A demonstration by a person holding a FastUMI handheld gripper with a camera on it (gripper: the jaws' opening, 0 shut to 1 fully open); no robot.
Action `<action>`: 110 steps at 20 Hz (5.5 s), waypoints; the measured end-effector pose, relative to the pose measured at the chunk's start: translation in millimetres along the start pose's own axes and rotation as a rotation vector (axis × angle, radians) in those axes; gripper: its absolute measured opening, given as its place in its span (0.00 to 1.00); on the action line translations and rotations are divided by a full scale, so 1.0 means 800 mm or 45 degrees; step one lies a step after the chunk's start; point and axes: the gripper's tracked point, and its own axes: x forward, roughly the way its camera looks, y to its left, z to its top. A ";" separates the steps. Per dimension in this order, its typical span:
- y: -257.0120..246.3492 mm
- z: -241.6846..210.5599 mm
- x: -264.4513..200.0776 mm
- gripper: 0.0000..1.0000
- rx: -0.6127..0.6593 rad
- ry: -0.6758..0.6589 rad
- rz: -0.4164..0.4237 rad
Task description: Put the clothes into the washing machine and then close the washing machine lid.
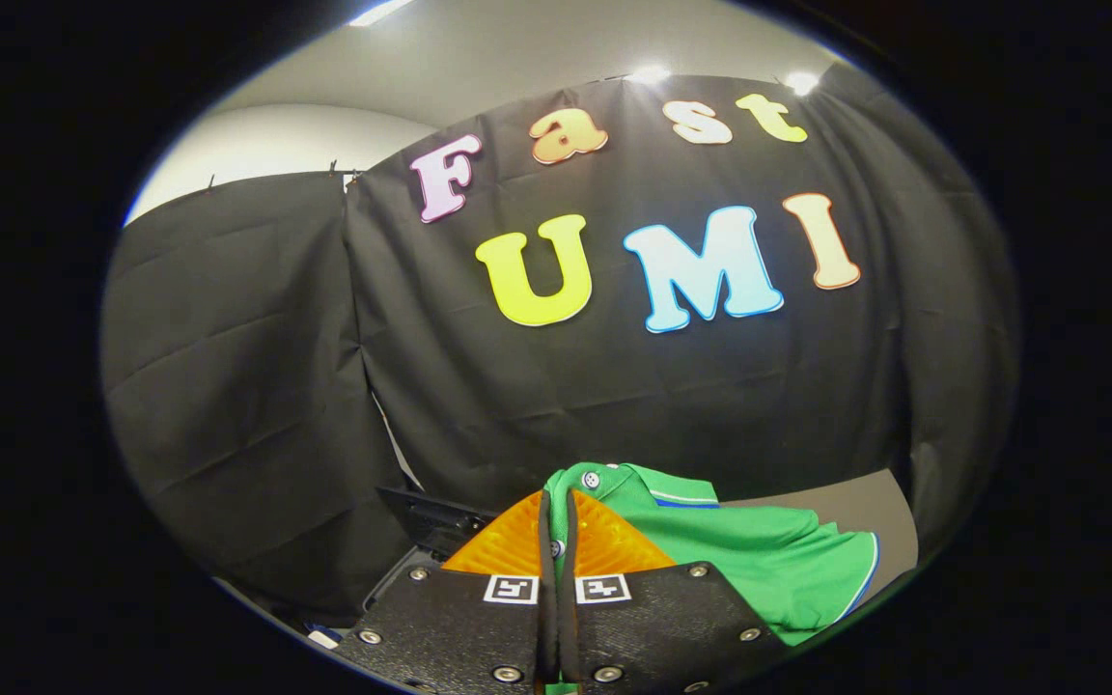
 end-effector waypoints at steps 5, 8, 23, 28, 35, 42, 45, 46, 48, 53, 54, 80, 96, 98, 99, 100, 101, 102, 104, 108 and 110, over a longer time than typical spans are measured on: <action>0.060 0.008 0.014 0.00 -0.013 -0.028 0.075; 0.098 0.006 0.024 0.00 -0.015 -0.029 0.125; 0.270 -0.031 0.066 0.00 -0.062 0.023 0.329; 0.318 -0.063 0.083 0.00 -0.070 0.066 0.364; 0.368 -0.129 0.117 0.00 -0.068 0.156 0.389; 0.366 -0.209 0.160 0.00 -0.156 0.247 0.309; 0.347 -0.246 0.180 0.00 -0.188 0.298 0.254; 0.340 -0.258 0.186 0.00 -0.191 0.315 0.237; 0.328 -0.281 0.194 0.00 -0.186 0.352 0.206; 0.311 -0.336 0.211 0.00 -0.188 0.421 0.136; 0.305 -0.350 0.215 0.00 -0.184 0.440 0.127; 0.226 -0.537 0.204 0.97 -0.224 0.840 -0.064; 0.234 -0.466 0.207 0.97 -0.220 0.629 -0.049; 0.239 -0.444 0.209 0.97 -0.241 0.537 -0.039; 0.244 -0.428 0.213 0.97 -0.248 0.480 -0.027; 0.249 -0.414 0.214 0.97 -0.254 0.422 -0.015; 0.254 -0.397 0.214 0.97 -0.261 0.363 -0.003; 0.260 -0.378 0.212 0.96 -0.271 0.307 0.008; 0.272 -0.344 0.212 0.97 -0.298 0.196 0.028; 0.292 -0.278 0.212 0.96 -0.340 -0.004 0.027; 0.299 -0.236 0.213 0.96 -0.337 -0.101 0.012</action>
